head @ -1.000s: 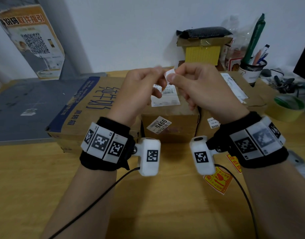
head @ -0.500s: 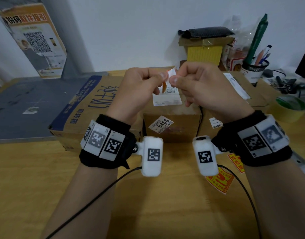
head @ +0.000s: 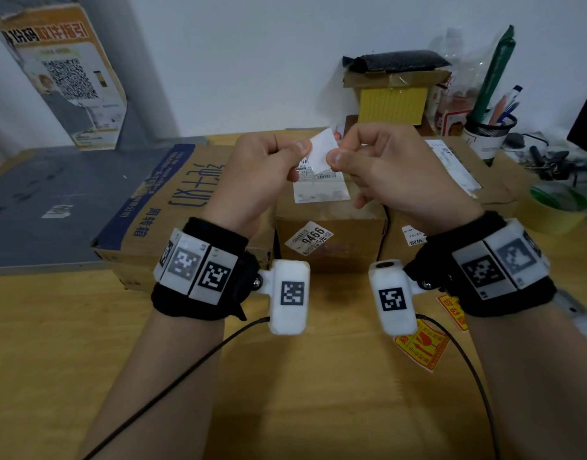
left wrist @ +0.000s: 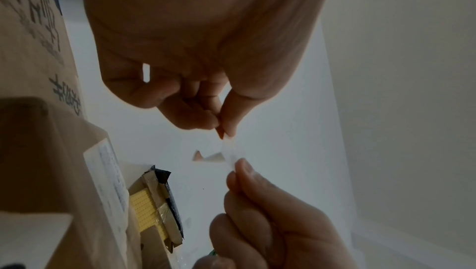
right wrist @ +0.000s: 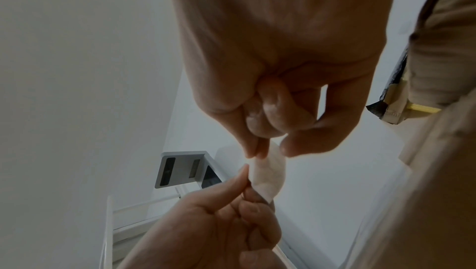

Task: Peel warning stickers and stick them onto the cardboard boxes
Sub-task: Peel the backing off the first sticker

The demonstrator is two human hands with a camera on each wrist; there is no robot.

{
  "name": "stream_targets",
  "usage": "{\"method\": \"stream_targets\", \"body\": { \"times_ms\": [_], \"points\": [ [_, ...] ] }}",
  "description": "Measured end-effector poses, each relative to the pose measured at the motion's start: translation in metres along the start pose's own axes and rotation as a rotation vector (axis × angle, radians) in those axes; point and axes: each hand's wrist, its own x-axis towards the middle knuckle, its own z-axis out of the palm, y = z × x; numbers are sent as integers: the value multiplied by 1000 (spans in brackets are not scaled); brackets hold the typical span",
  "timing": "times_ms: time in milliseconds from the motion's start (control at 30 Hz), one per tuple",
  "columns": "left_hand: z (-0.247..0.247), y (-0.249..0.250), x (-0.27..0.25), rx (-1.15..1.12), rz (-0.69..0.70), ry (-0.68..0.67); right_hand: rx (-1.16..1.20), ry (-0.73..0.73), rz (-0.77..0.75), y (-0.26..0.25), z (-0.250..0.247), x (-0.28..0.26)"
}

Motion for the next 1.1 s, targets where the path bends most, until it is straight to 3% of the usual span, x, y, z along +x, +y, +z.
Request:
{"method": "stream_targets", "body": {
  "times_ms": [667, 933, 1100],
  "points": [
    [-5, -1, 1, -36, -66, 35, -11, -5, 41, -1, 0, -3],
    [-2, -1, 1, 26, 53, 102, -89, 119, 30, -3, 3, -3],
    [-3, 1, -1, 112, 112, 11, -130, 99, 84, -4, 0, -3]
  ]
}}
